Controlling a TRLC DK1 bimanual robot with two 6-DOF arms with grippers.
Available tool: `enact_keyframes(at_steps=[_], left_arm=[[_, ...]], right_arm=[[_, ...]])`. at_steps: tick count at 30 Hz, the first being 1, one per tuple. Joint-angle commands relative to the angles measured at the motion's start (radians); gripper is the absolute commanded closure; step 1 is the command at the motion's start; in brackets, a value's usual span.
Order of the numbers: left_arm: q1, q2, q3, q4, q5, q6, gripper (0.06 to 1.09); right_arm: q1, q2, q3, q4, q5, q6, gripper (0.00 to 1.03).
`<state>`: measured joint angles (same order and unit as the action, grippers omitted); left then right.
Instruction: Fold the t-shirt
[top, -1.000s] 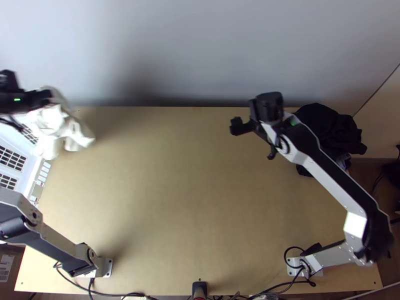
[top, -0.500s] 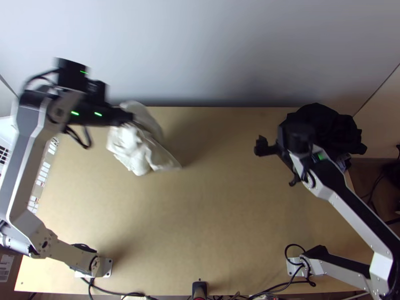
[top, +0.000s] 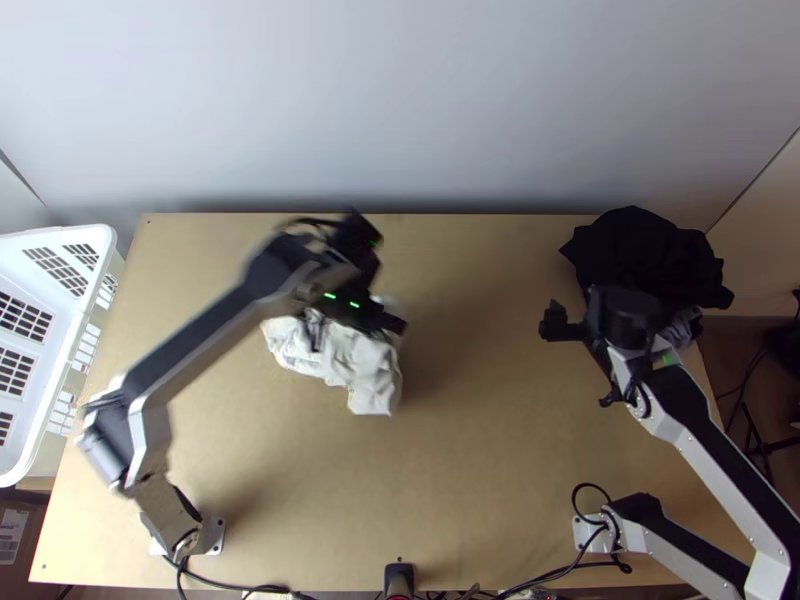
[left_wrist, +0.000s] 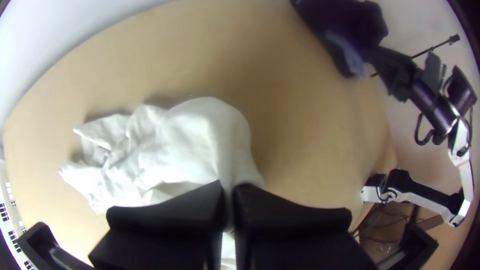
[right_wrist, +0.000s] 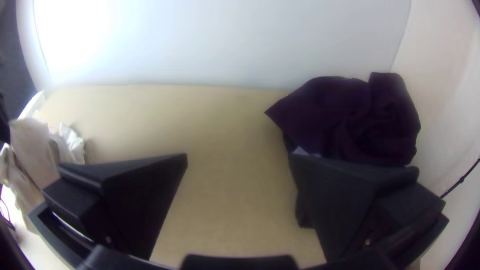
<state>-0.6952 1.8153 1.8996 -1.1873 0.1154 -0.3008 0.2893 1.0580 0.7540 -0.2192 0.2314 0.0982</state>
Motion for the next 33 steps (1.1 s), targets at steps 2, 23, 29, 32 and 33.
enact_keyframes(at_steps=[2,23,29,32,33], left_arm=[[-0.107,0.266,0.015,0.063,-0.020,-0.113,1.05],[-0.190,0.638,0.411,0.356,0.102,-0.316,0.78],[-0.173,0.576,0.414,0.385,0.129,-0.342,0.10],[-0.138,0.498,0.411,0.373,0.150,-0.342,0.10],[-0.127,0.461,0.401,0.373,0.150,-0.342,0.10]], right_arm=[[-0.061,-0.082,-0.036,0.012,-0.018,0.017,0.07],[-0.179,-0.193,-0.054,0.011,-0.023,0.081,0.07],[-0.205,-0.202,-0.102,0.014,-0.069,0.117,0.07],[-0.196,-0.208,-0.133,0.035,-0.076,0.130,0.07],[-0.193,-0.208,-0.140,0.043,-0.078,0.135,0.07]])
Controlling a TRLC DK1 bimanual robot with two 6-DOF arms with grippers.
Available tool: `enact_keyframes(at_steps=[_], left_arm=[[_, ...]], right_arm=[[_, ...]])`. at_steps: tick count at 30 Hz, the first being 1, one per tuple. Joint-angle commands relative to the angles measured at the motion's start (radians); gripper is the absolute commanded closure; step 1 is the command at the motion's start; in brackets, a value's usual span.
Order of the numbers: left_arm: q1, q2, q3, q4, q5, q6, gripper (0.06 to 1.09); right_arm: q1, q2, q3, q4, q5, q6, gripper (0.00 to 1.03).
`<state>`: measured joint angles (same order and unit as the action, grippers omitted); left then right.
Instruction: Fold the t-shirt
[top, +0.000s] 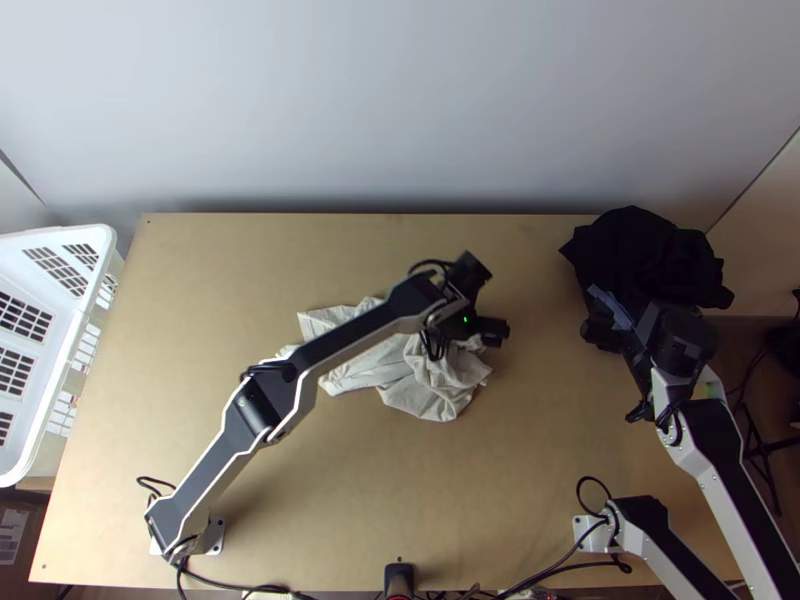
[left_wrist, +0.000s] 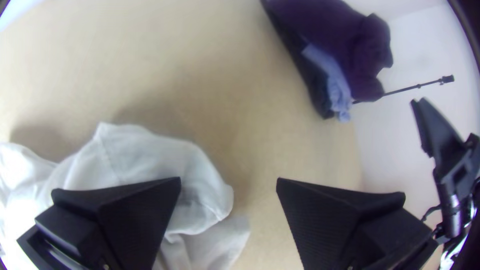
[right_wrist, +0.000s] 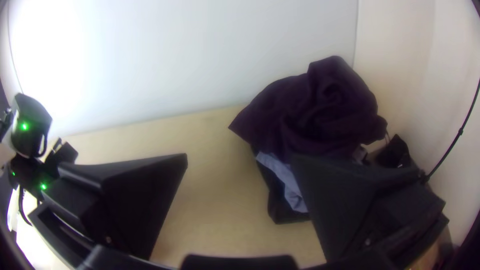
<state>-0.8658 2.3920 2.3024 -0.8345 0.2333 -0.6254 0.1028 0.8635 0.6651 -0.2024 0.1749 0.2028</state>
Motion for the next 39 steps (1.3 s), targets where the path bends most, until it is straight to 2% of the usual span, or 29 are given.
enact_keyframes(at_steps=[1,4,11,19,22,24,26,31,34,39], left_arm=[[0.060,-0.174,-0.028,0.020,0.032,-0.008,0.10],[0.093,-0.263,-0.064,-0.003,0.032,0.035,0.10],[0.214,-0.392,-0.086,-0.173,0.034,0.139,0.10],[0.214,-0.373,-0.084,-0.417,0.081,0.312,0.10],[0.208,-0.358,-0.078,-0.449,0.080,0.319,0.11],[0.217,-0.356,-0.072,-0.446,0.080,0.297,0.11],[0.248,-0.347,-0.066,-0.414,0.081,0.213,0.11],[0.283,-0.335,-0.064,-0.368,0.104,0.116,0.11],[0.304,-0.332,-0.066,-0.339,0.225,0.035,0.11],[0.298,-0.318,-0.063,-0.258,0.368,-0.062,0.11]], right_arm=[[-0.003,-0.014,-0.058,0.032,-0.029,0.033,0.07],[0.000,-0.014,-0.067,0.032,-0.060,0.033,0.07],[0.051,-0.014,-0.087,0.006,-0.156,0.035,0.07],[0.158,0.035,-0.087,0.023,-0.156,0.063,0.07],[0.172,0.039,-0.088,0.035,-0.156,0.075,0.07],[0.189,0.039,-0.091,0.034,-0.158,0.084,0.07],[0.202,0.039,-0.107,0.032,-0.167,0.095,0.07],[0.255,0.057,-0.142,0.038,-0.193,0.103,0.07],[0.256,0.068,-0.142,0.044,-0.193,0.104,0.07],[0.258,0.066,-0.150,0.049,-0.193,0.110,0.07]])
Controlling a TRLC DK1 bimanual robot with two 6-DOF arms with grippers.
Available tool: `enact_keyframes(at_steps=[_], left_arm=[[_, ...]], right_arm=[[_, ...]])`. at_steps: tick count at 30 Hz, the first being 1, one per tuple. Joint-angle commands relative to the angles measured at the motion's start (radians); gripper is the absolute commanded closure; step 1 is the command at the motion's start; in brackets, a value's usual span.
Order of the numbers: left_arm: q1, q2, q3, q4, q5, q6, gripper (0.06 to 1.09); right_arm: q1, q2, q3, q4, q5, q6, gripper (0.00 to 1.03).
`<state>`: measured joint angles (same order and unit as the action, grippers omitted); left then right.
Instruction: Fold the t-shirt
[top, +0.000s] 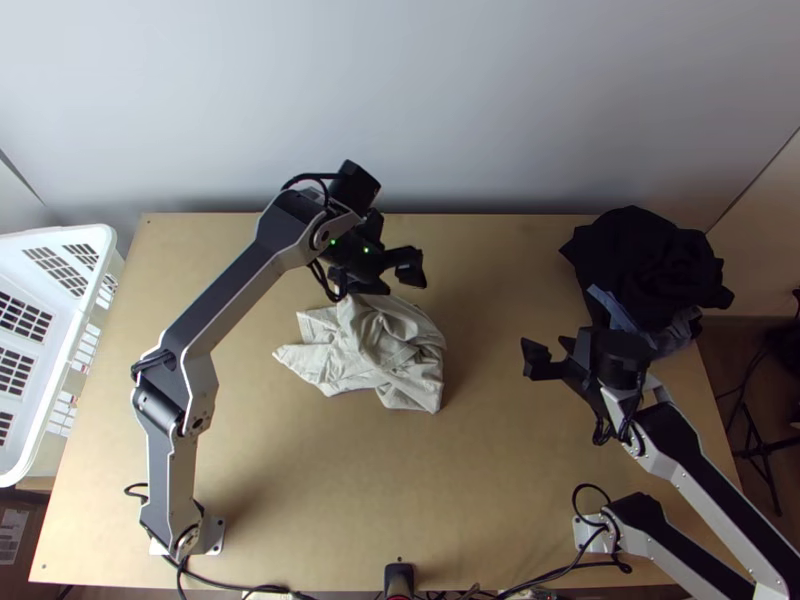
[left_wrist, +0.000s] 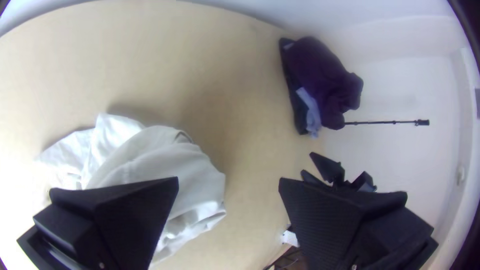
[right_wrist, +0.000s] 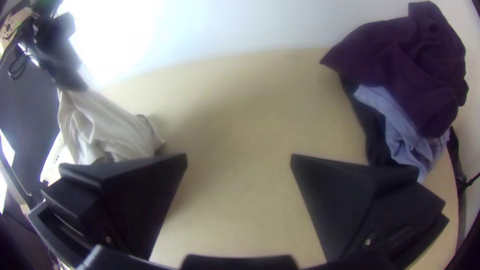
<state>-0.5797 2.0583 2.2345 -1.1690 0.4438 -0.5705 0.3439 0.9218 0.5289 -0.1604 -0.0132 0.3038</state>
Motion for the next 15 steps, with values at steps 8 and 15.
enact_keyframes(at_steps=[8,15], left_arm=[[-0.011,0.019,0.007,0.172,0.285,-0.186,0.11],[0.044,-0.021,0.007,0.338,0.354,-0.339,0.11]], right_arm=[[0.020,-0.021,-0.017,-0.016,-0.004,-0.014,0.07],[0.020,-0.031,-0.006,-0.044,-0.004,-0.026,0.07]])
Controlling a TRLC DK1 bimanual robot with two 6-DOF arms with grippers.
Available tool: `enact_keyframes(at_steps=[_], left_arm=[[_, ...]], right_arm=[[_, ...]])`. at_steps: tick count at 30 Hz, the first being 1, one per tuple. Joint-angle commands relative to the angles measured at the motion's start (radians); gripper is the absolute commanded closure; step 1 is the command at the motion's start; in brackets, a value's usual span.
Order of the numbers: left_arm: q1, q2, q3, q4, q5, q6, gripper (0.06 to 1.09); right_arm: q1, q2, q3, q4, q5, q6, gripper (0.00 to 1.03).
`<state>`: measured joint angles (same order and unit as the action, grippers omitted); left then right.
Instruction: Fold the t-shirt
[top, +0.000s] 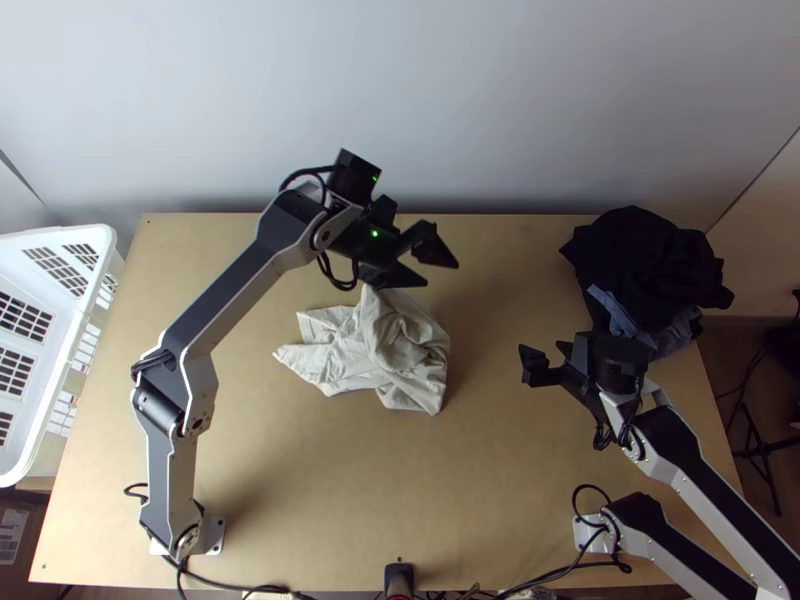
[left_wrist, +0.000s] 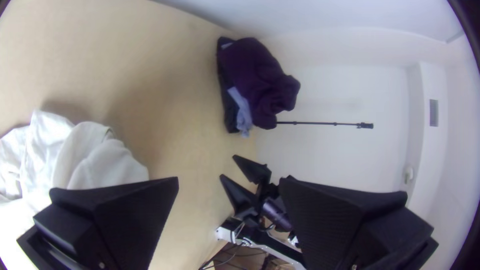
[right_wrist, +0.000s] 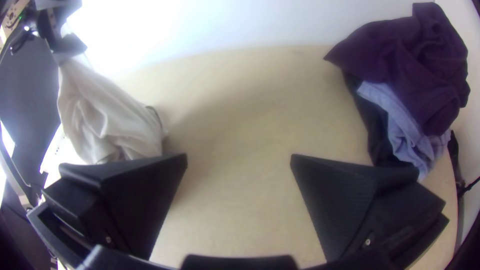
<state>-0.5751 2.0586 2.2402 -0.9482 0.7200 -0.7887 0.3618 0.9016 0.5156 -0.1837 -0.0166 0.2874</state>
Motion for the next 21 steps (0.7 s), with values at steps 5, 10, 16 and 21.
enact_keyframes(at_steps=[5,10,16,21], left_arm=[[0.070,-0.035,-0.001,0.164,0.121,-0.211,0.11],[0.070,-0.040,-0.025,0.236,0.110,-0.253,0.11],[0.029,-0.038,-0.050,0.209,-0.027,-0.130,0.56],[0.021,-0.046,-0.045,0.209,-0.085,-0.101,1.01]], right_arm=[[0.003,-0.012,0.006,-0.028,-0.002,-0.011,0.07],[0.003,-0.015,0.001,-0.037,0.000,-0.017,0.07],[0.002,-0.029,-0.005,-0.049,0.000,-0.024,0.07],[0.002,-0.043,-0.015,-0.049,0.000,-0.028,0.07]])
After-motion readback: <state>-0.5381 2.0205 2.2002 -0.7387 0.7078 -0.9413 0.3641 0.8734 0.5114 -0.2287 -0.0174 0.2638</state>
